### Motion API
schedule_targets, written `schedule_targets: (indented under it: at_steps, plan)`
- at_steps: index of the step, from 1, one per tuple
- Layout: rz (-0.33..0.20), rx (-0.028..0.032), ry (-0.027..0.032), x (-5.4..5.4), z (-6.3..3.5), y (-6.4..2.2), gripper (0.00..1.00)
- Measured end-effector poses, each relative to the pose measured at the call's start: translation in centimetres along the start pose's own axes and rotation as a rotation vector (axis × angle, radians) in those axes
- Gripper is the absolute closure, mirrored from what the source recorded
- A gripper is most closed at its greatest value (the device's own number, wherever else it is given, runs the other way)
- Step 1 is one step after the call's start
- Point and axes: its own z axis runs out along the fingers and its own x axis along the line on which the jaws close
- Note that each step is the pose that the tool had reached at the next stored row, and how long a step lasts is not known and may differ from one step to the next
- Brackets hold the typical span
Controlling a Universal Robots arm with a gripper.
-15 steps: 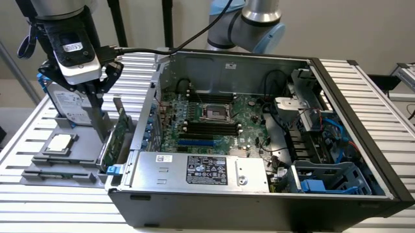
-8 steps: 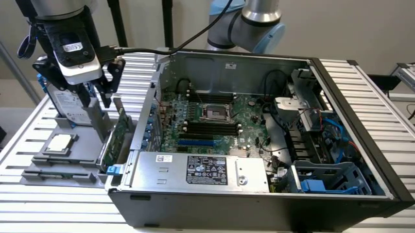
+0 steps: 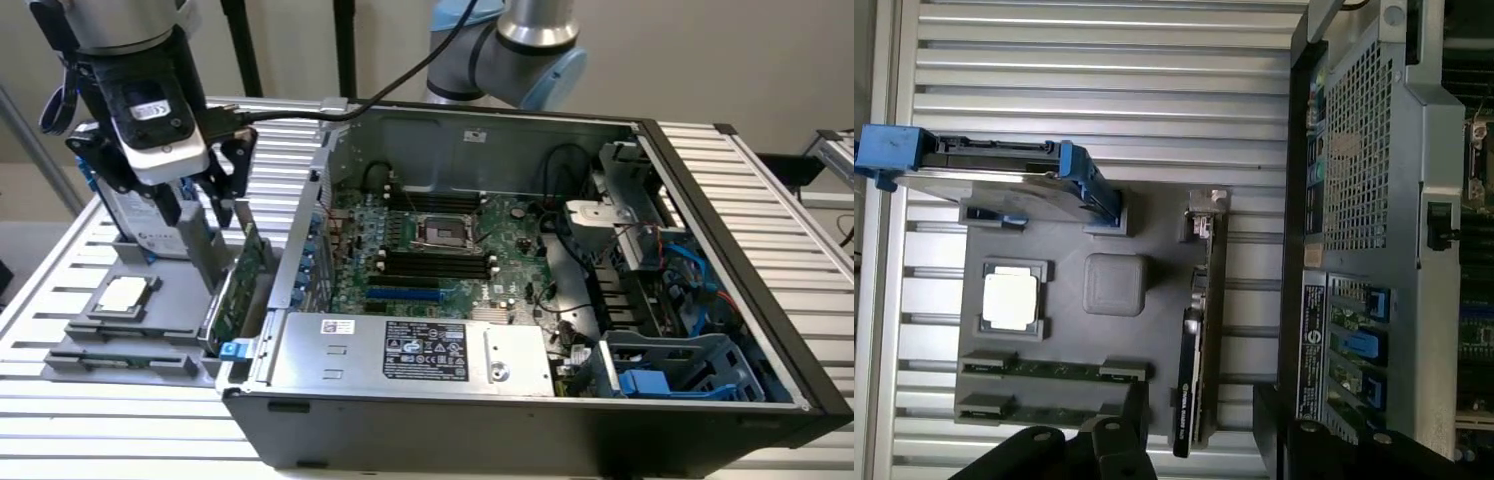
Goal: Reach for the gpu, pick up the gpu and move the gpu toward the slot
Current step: 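Pick up the gpu and move the gpu toward the slot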
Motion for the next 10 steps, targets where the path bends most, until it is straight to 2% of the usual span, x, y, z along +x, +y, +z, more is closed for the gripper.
schedule_targets:
  at_steps: [10]
  plan:
    - [0.002,0.0003,-0.0001,0.5,1.82,-0.06,0.46]
